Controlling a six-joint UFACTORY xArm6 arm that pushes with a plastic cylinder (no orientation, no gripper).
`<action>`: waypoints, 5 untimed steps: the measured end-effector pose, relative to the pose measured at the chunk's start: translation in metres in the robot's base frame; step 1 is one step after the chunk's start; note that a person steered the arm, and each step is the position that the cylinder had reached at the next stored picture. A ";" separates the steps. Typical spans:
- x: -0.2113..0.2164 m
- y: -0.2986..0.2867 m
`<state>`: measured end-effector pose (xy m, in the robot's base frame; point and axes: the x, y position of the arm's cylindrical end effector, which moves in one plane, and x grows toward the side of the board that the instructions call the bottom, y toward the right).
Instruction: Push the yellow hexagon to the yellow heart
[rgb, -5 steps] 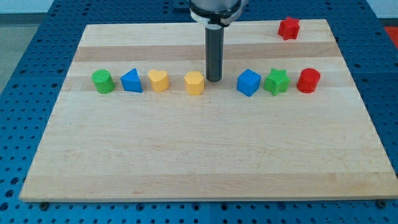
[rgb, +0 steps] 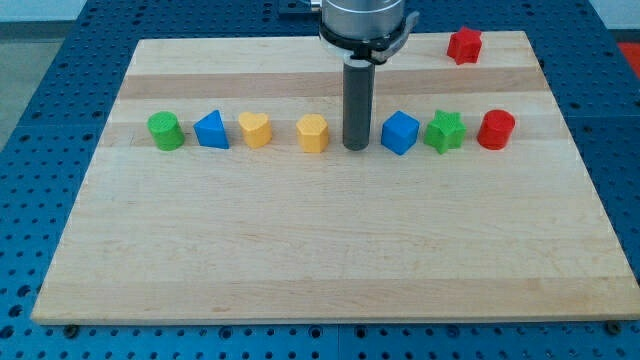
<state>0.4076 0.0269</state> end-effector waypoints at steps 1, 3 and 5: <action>0.000 -0.003; 0.000 -0.011; 0.000 -0.022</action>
<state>0.4072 0.0046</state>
